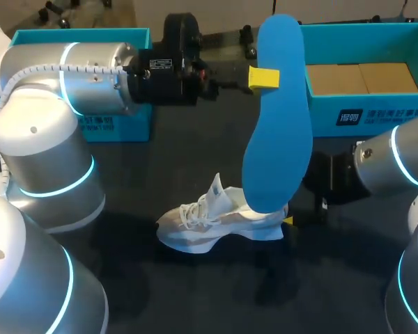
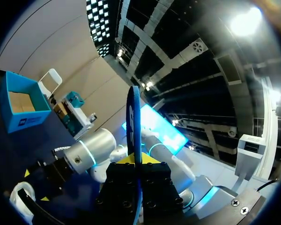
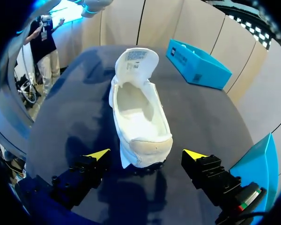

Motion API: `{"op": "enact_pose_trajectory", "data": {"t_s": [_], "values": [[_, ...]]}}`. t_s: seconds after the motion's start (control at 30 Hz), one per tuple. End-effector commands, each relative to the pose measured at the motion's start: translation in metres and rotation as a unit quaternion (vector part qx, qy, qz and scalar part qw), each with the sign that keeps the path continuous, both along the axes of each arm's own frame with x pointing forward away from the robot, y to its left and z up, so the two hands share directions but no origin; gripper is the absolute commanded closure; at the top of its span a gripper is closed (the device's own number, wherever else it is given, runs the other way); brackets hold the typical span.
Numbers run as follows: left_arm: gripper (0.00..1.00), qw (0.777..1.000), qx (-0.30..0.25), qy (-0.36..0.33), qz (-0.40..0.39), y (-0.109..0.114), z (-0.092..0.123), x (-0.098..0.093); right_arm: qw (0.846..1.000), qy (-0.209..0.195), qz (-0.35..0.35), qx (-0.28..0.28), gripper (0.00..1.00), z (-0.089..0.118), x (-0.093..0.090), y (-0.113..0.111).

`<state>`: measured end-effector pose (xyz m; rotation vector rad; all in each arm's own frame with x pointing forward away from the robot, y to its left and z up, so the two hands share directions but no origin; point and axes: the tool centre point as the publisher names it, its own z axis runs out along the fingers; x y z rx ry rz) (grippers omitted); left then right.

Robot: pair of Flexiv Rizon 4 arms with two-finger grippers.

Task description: Take the shoe out of the shoebox, open the shoe tongue, remove and reinsert the insole, then place the shoe into the shoebox

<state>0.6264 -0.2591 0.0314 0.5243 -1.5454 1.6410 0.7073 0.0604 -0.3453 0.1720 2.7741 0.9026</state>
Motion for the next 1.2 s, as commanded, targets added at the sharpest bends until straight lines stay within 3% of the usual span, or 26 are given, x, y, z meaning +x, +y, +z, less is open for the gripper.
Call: {"op": "enact_pose_trajectory", "data": {"t_s": [0.03, 0.6, 1.2], "values": [[1.00, 1.000, 0.001, 0.000, 0.001, -0.001, 0.000, 0.000, 1.000, 0.001, -0.002, -0.007, 0.00, 0.001, 0.000, 0.002], [1.00, 0.999, 0.036, -0.023, 0.024, 0.006, 0.051, -0.025, 1.000, 0.001, -0.002, -0.007, 0.00, 0.001, 0.000, 0.002], [1.00, 0.999, 0.030, -0.023, 0.036, -0.001, 0.060, -0.038, 1.000, 0.001, -0.002, -0.007, 0.00, 0.001, 0.000, 0.002]]}}
